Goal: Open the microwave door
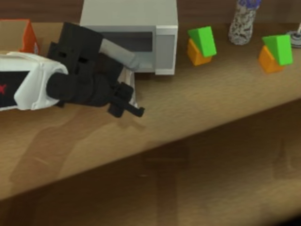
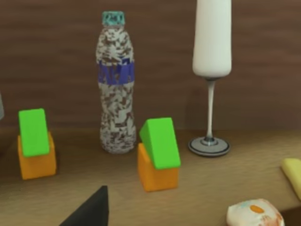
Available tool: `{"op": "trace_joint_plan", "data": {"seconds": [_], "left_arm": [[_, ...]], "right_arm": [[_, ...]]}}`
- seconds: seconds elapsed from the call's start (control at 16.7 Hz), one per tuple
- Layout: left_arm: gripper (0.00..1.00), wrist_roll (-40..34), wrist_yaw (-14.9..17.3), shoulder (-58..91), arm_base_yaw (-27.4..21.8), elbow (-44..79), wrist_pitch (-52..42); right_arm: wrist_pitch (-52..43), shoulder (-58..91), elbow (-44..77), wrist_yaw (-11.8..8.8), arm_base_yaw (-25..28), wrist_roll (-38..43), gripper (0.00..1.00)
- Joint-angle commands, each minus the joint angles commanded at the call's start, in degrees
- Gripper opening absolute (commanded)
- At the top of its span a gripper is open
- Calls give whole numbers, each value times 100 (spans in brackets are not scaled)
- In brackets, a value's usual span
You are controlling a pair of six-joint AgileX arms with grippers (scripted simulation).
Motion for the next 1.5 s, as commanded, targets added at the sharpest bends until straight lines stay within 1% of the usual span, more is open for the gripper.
{"op": "trace_joint_plan", "data": {"seconds": [0.72, 0.84, 1.2, 1.5], "left_arm": [[0, 0, 0, 0, 0, 0, 0], [0, -16, 56, 2, -34, -13, -10], [0, 341, 274, -85, 151, -90, -67], [0, 341, 274, -85, 152, -90, -67]], "right_arm": [[0, 0, 0, 0, 0, 0, 100], [0, 0, 0, 0, 0, 0, 100], [0, 0, 0, 0, 0, 0, 100], [0, 0, 0, 0, 0, 0, 100]]}}
